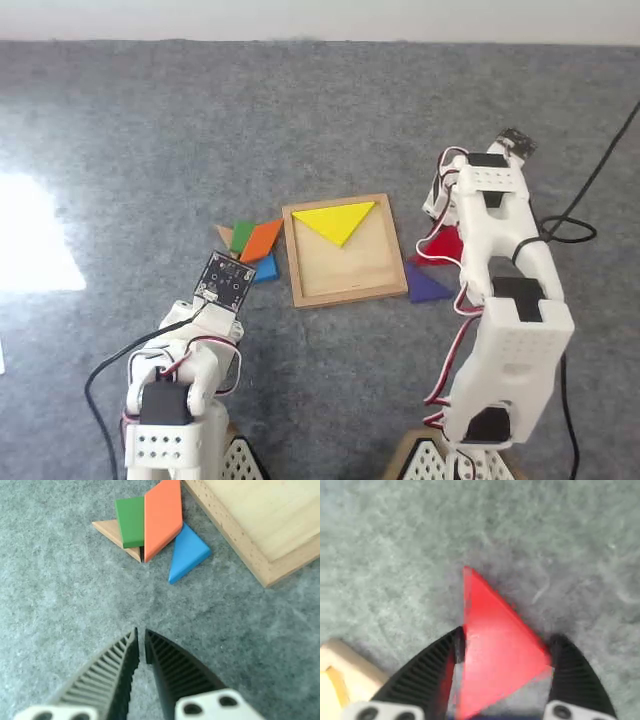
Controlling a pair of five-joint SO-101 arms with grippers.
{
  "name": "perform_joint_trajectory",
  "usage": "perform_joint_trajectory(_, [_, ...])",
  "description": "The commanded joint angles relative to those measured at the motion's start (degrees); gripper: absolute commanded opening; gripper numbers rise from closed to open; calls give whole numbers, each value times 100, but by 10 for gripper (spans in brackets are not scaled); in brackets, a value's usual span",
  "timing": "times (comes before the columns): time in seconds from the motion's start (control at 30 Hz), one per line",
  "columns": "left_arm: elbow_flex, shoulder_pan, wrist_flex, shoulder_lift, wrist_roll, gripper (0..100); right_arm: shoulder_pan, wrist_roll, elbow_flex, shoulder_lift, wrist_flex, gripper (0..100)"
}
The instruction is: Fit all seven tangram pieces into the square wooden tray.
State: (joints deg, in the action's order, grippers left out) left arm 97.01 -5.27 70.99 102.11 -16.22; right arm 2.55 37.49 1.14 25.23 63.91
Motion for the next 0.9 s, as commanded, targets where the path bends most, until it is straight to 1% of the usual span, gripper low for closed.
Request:
perform_joint_trajectory(0.0, [-48,-26,35,-35,35,20,163,-677,-457,-1095,409,226])
perform_joint_trajectory(0.1, [-48,-26,35,-35,35,20,330,-1108,-554,-1464,611,226])
perform_joint_trajectory(0.17, [-48,-26,35,-35,35,20,532,-1248,-563,-1587,690,226])
perform_joint_trajectory(0.3, [-48,-26,35,-35,35,20,708,-1134,-413,-1508,1314,232])
perform_joint_trajectory(0.37, [-48,-26,35,-35,35,20,787,-695,-246,-1367,1358,269])
perform_joint_trajectory(0.5, [-48,-26,35,-35,35,20,787,510,-141,-998,1077,475])
perform_joint_trajectory(0.53, [-48,-26,35,-35,35,20,769,712,-149,-884,1033,505])
perform_joint_trajectory(0.57, [-48,-26,35,-35,35,20,752,809,-167,-787,963,511])
perform_joint_trajectory(0.63, [-48,-26,35,-35,35,20,716,703,-255,-576,892,485])
perform_joint_trajectory(0.73, [-48,-26,35,-35,35,20,690,536,-580,-251,910,403])
perform_joint_trajectory(0.87, [-48,-26,35,-35,35,20,699,554,-958,127,936,334])
